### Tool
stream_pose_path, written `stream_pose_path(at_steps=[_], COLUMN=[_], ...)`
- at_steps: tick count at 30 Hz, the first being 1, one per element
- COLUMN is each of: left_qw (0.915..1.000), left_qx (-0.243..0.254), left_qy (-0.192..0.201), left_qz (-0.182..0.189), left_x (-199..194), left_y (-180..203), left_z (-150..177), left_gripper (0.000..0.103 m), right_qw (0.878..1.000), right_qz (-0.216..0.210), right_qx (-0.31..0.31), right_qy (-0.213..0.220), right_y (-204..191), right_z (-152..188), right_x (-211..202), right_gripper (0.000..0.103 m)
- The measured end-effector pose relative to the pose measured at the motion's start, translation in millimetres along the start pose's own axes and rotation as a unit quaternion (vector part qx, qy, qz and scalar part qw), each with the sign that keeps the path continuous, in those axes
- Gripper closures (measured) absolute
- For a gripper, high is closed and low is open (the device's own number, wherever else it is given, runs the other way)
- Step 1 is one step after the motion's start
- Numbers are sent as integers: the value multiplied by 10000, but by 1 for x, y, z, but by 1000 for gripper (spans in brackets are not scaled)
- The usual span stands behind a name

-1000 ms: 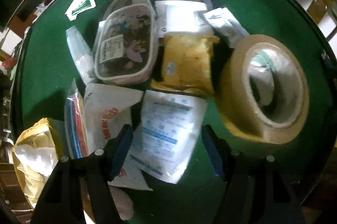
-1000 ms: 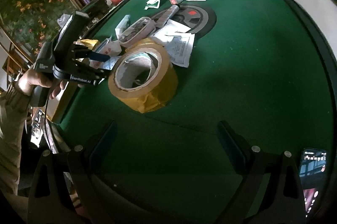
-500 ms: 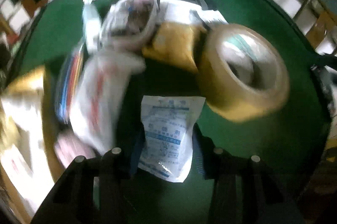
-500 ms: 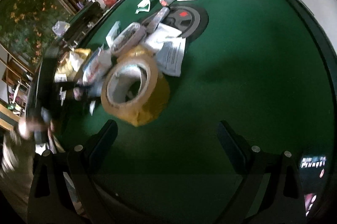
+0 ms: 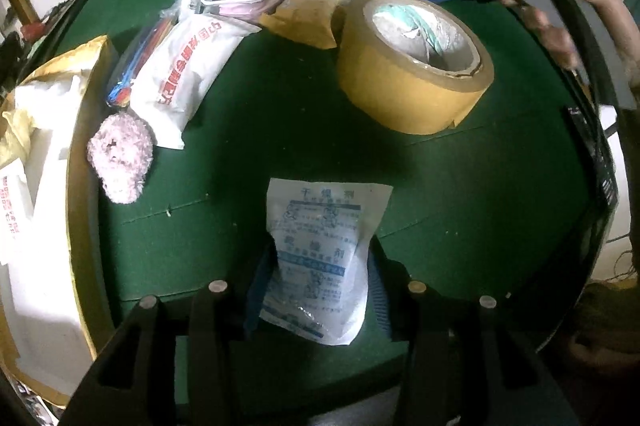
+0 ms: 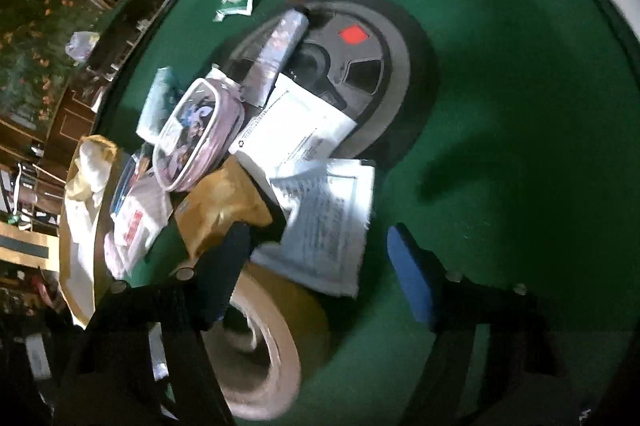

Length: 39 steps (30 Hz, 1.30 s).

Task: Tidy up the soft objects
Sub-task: 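Grasp the white desiccant packet with the left gripper while the right grasps a white printed packet, then lift both packets with both grippers and carry them toward the box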

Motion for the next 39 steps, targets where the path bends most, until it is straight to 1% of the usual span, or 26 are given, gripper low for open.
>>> stream_pose_path(at_steps=[1, 3, 4, 5, 6, 9, 10, 11, 13, 18, 21, 24, 28, 34, 37, 39], left_qw=[10000, 10000, 10000, 10000, 10000, 10000, 10000, 10000, 10000, 9998, 9996, 9992, 9993, 9993, 9993, 9992], left_qx=[27, 39, 30, 17, 13, 4, 1, -9, -22, 72, 98, 57, 35, 124, 154, 150], left_qy=[-8, -24, -27, -28, -27, -20, -22, -25, -50, -71, -34, 26, 64, 6, 45, 68], left_qz=[-19, -34, -32, -28, -25, -27, -25, -10, -11, -145, -279, -388, -379, -353, -351, -363], left_x=[0, 0, 0, 0, 1, 2, 2, 2, 3, 3, 7, 7, 5, 11, 11, 10], left_y=[1, 3, 3, 3, 3, 3, 3, 2, 2, 6, 10, 12, 16, 16, 16, 16], left_z=[0, 0, 1, 0, -1, -3, -3, -4, -5, -7, -11, -11, -8, -11, -11, -11], left_gripper=[57, 56, 56, 56, 56, 55, 55, 55, 54, 53, 53, 53, 54, 53, 53, 53], right_qw=[10000, 9997, 9996, 9994, 9992, 9983, 9982, 9984, 9985, 9980, 9969, 9969, 9961, 9958, 9971, 9976], right_qz=[-1, 108, 204, 303, 391, 558, 550, 505, 492, 549, 667, 662, 752, 737, 637, 552], right_qx=[45, 68, 65, 44, -8, -184, -225, -238, -189, -16, -61, -99, -309, -475, -307, -132], right_qy=[-85, -185, -189, -138, -62, 30, 62, 85, 149, 317, 417, 415, 352, 244, 282, 404], right_y=[-2, -4, -3, -4, -5, -8, -8, -7, 0, 35, 55, 71, 81, 83, 86, 89], right_z=[-2, -4, -5, -6, -8, -8, -9, -8, -8, -6, -3, 3, 20, 45, 51, 57], right_x=[8, 20, 23, 26, 27, 27, 26, 24, 19, 3, -7, -16, -25, -31, -33, -35], right_gripper=[31, 40, 46, 51, 51, 59, 63, 64, 64, 64, 64, 64, 64, 64, 64, 64])
Point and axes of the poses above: each gripper's, at about its wrist camera, not at the fingertips, and x roughly the way its jaws point, y to its right, z to its underside, the point moved 5 cm from there along x, roughly the way its jaws point, and after that the axes turned 15 degrees about x, right-handed, at the moved point
